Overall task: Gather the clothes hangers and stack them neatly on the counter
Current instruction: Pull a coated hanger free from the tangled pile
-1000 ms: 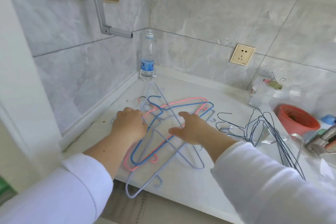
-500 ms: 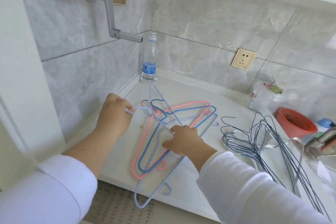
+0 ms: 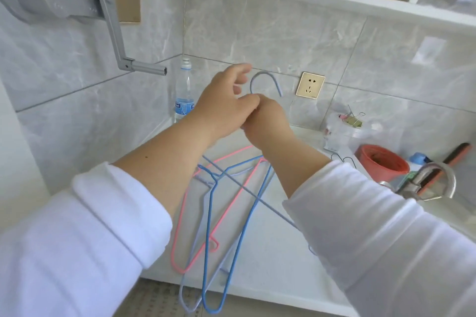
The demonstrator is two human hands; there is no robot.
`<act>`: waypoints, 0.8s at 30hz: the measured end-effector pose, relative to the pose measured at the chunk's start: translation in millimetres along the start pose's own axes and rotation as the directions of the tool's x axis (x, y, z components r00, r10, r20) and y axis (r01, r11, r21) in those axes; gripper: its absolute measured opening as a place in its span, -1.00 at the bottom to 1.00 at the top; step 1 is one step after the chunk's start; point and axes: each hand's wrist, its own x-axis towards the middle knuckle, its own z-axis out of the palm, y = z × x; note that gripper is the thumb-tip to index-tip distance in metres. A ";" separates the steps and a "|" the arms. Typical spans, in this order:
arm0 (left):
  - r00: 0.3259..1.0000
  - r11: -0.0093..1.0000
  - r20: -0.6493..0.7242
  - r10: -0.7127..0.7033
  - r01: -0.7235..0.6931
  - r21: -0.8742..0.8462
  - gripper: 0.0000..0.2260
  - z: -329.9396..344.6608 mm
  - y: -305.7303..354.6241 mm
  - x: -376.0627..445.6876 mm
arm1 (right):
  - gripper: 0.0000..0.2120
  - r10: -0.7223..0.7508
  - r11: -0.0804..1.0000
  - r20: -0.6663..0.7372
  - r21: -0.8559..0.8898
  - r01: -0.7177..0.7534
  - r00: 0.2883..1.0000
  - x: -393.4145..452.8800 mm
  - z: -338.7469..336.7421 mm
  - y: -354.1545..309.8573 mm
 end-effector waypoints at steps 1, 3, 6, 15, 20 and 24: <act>0.998 1.000 -0.063 0.010 -0.011 -0.021 -0.59 -3.9 -1.3 -0.5 | -0.70 0.001 0.999 -0.046 0.034 0.001 0.999 2.5 -8.1 1.6; 0.959 0.999 -0.282 -0.034 0.043 0.025 -0.66 -10.6 -16.1 -4.9 | -0.68 0.021 0.996 -0.143 0.085 -0.009 0.990 9.4 -22.1 9.2; 0.894 0.913 -0.349 -0.280 0.360 0.192 -0.88 -5.5 -63.3 -20.9 | -0.67 0.024 0.999 -0.138 0.044 -0.018 0.990 13.2 -39.0 16.1; 0.689 0.662 0.215 -0.693 0.488 0.569 -0.85 46.1 -131.1 -65.6 | -0.69 0.071 0.983 -0.158 0.179 -0.042 0.985 10.4 -54.6 35.3; 0.661 0.602 0.264 -0.703 0.354 0.716 -0.77 50.7 -128.2 -70.6 | -0.67 0.078 0.991 -0.144 0.117 -0.061 0.987 7.3 -62.6 48.8; 0.693 0.538 0.242 -0.679 0.245 0.807 -0.82 69.4 -130.9 -75.4 | -0.68 0.080 0.992 -0.155 0.112 -0.063 0.985 7.0 -65.9 54.9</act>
